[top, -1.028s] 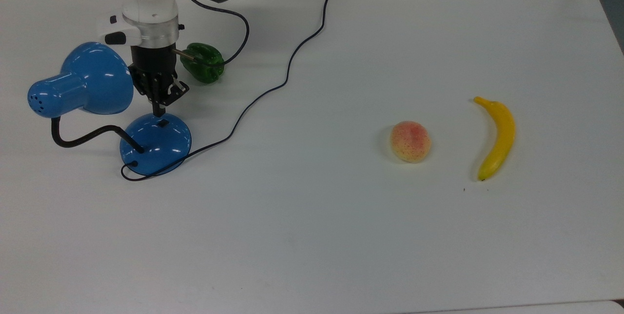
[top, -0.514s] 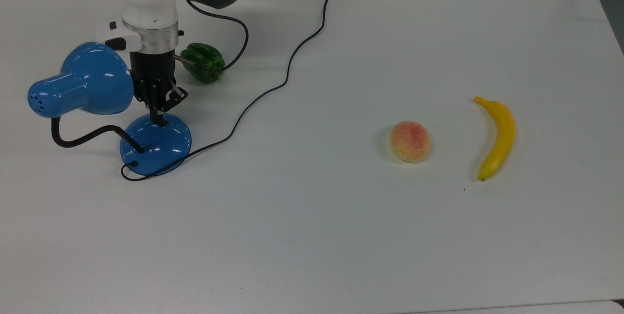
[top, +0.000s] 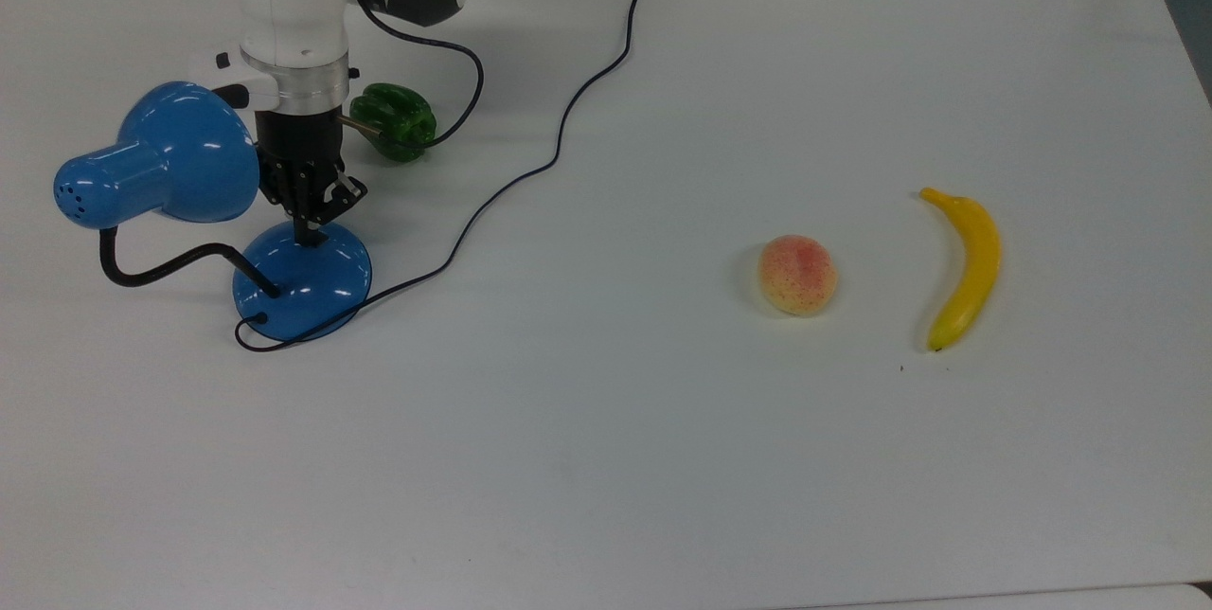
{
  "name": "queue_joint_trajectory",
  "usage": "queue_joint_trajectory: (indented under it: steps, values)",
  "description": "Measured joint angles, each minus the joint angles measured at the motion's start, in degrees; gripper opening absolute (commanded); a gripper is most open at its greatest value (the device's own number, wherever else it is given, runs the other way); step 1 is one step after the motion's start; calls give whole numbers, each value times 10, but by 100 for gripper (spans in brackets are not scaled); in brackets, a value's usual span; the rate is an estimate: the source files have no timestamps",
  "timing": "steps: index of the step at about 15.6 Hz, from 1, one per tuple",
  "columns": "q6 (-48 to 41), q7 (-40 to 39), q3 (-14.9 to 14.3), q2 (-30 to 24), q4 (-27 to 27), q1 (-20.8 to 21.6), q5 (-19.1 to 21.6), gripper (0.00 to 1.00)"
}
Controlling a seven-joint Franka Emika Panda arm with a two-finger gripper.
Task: Turn on desk lamp
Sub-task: 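Press the switch on the lamp base with the gripper fingers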
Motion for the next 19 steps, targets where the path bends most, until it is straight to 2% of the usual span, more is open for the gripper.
queue_joint_trajectory:
  steps: [6,19]
  values:
    - [29,0,0,9,0,-1,0,0]
    - [17,0,0,5,6,-1,-10,0]
